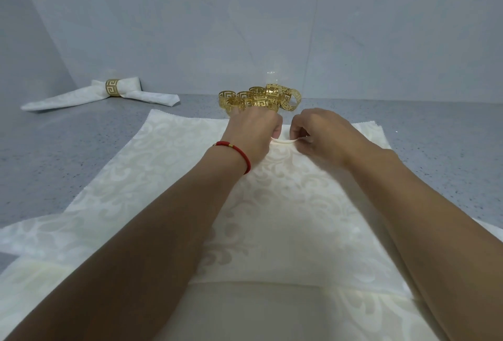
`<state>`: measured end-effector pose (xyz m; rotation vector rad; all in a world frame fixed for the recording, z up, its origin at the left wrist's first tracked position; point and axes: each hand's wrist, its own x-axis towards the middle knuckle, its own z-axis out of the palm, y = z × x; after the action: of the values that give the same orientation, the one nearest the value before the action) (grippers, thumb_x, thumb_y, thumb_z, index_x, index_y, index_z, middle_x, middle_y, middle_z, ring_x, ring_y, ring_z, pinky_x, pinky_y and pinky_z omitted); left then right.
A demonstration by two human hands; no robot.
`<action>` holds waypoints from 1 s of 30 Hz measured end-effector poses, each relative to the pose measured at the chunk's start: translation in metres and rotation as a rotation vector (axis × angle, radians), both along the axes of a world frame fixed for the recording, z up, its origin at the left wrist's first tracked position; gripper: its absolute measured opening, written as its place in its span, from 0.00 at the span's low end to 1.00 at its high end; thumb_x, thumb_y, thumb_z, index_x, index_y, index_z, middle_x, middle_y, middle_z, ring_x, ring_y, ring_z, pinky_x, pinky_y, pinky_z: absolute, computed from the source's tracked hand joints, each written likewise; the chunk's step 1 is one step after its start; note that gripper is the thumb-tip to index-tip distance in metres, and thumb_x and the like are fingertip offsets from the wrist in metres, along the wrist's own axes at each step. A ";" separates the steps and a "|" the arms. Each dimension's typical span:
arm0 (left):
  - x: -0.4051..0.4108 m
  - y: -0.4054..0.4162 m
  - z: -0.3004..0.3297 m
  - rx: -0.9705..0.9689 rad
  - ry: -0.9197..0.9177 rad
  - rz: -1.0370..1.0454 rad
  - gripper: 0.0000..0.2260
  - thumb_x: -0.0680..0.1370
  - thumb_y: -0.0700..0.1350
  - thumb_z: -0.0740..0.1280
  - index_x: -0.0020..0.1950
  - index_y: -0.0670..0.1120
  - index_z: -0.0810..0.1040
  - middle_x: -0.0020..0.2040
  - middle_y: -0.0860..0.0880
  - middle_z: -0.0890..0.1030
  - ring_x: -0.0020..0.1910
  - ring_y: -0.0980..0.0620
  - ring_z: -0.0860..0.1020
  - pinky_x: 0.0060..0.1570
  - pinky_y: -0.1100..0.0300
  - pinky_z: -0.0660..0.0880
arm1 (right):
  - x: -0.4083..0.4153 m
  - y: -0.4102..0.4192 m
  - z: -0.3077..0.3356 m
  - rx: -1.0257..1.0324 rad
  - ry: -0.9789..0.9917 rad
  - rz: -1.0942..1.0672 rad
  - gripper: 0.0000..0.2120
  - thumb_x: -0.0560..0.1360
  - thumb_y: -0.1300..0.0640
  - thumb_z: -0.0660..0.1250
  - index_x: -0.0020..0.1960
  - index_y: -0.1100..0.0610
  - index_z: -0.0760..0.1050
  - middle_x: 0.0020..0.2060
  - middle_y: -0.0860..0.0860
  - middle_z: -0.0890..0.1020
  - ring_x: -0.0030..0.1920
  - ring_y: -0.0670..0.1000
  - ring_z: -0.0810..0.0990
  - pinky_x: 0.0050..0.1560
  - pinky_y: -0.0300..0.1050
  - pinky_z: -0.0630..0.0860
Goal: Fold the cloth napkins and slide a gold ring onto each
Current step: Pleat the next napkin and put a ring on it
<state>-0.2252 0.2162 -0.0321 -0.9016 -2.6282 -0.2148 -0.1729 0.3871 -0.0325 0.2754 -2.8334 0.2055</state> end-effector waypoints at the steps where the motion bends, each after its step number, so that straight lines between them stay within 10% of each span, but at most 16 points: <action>1: 0.001 -0.001 0.003 -0.044 -0.023 -0.016 0.16 0.74 0.32 0.65 0.45 0.55 0.74 0.43 0.56 0.74 0.53 0.48 0.76 0.57 0.49 0.64 | -0.001 -0.001 0.003 0.048 -0.020 0.004 0.08 0.74 0.62 0.69 0.51 0.54 0.80 0.48 0.49 0.80 0.52 0.54 0.77 0.49 0.51 0.74; 15: -0.006 -0.005 -0.002 0.098 -0.254 -0.005 0.05 0.77 0.41 0.71 0.52 0.48 0.85 0.47 0.49 0.80 0.52 0.46 0.79 0.55 0.49 0.78 | 0.001 0.008 -0.004 -0.177 -0.075 -0.110 0.04 0.76 0.58 0.72 0.43 0.52 0.84 0.41 0.46 0.82 0.45 0.51 0.79 0.49 0.50 0.78; 24: 0.021 -0.017 -0.006 -0.042 0.017 -0.048 0.15 0.74 0.32 0.66 0.47 0.54 0.70 0.49 0.53 0.78 0.52 0.48 0.77 0.56 0.49 0.65 | 0.024 0.002 -0.006 0.038 0.048 0.003 0.10 0.78 0.60 0.66 0.57 0.54 0.80 0.44 0.47 0.74 0.53 0.56 0.77 0.45 0.48 0.69; 30: 0.032 -0.030 -0.014 -0.013 0.050 -0.115 0.18 0.72 0.30 0.64 0.51 0.52 0.77 0.50 0.53 0.76 0.52 0.48 0.74 0.48 0.55 0.58 | 0.044 -0.002 -0.017 0.136 0.236 0.009 0.08 0.73 0.65 0.72 0.49 0.56 0.81 0.45 0.52 0.76 0.47 0.58 0.74 0.42 0.50 0.69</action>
<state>-0.1937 0.1867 -0.0463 -1.0505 -2.5367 -0.2020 -0.1293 0.3854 -0.0500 0.3183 -2.6155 -0.0186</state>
